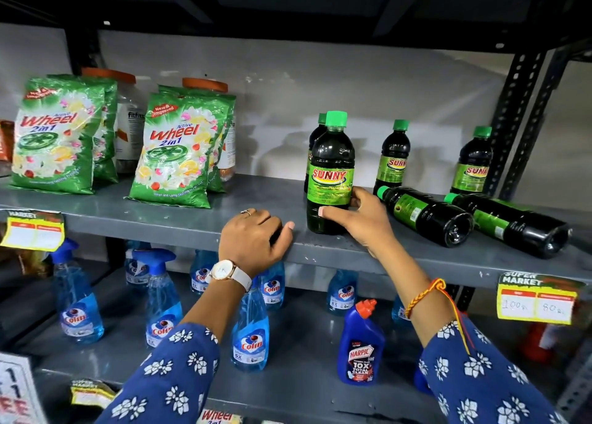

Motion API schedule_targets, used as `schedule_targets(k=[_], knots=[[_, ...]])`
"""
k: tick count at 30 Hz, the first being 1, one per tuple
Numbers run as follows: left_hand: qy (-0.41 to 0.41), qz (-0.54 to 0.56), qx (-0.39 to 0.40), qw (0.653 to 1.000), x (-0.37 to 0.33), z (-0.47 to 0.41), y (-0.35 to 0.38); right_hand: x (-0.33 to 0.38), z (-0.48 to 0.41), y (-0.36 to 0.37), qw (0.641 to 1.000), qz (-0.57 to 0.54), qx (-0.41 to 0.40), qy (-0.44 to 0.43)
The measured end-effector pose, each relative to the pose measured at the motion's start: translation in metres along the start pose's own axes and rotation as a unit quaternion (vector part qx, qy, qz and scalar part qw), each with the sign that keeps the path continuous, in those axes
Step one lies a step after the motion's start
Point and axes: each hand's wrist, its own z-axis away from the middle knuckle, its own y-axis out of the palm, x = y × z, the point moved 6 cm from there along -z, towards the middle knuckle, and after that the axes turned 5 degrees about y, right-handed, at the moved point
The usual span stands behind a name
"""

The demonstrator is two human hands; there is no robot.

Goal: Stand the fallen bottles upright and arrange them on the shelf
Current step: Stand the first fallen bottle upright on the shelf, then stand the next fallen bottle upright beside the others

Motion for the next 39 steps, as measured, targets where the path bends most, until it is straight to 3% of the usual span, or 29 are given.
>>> schedule_targets(k=[16,19,21,23,25,28,32,36,39], knots=[[0.002,0.000,0.005,1.000,-0.003,-0.001,-0.002,0.006,0.023,-0.002,0.999,0.027,0.006,-0.021],[-0.088,0.037,-0.041,0.995,0.006,-0.001,-0.011,0.000,0.025,-0.011,1.000,0.029,0.010,-0.001],[-0.126,0.064,-0.108,0.984,-0.001,-0.007,-0.024,0.001,0.022,-0.044,0.996,0.070,-0.060,-0.016],[-0.086,0.082,-0.149,0.982,-0.029,-0.020,-0.033,0.011,0.019,-0.089,0.971,0.145,-0.179,-0.066],[-0.022,0.111,-0.146,0.983,-0.073,-0.040,-0.032,0.015,0.009,-0.126,0.942,0.218,-0.249,-0.062],[0.036,0.106,-0.049,0.993,-0.129,-0.067,-0.003,0.007,-0.017,-0.140,0.930,0.319,-0.179,0.039],[0.006,0.047,0.093,0.995,-0.146,-0.077,0.041,-0.009,-0.033,-0.127,0.895,0.426,-0.065,0.114],[-0.005,0.018,0.103,0.994,-0.148,-0.070,0.051,-0.026,-0.041,-0.113,0.819,0.547,-0.035,0.170],[-0.009,0.011,0.091,0.996,-0.148,-0.069,0.049,-0.033,-0.044,-0.116,0.804,0.556,-0.064,0.200]])
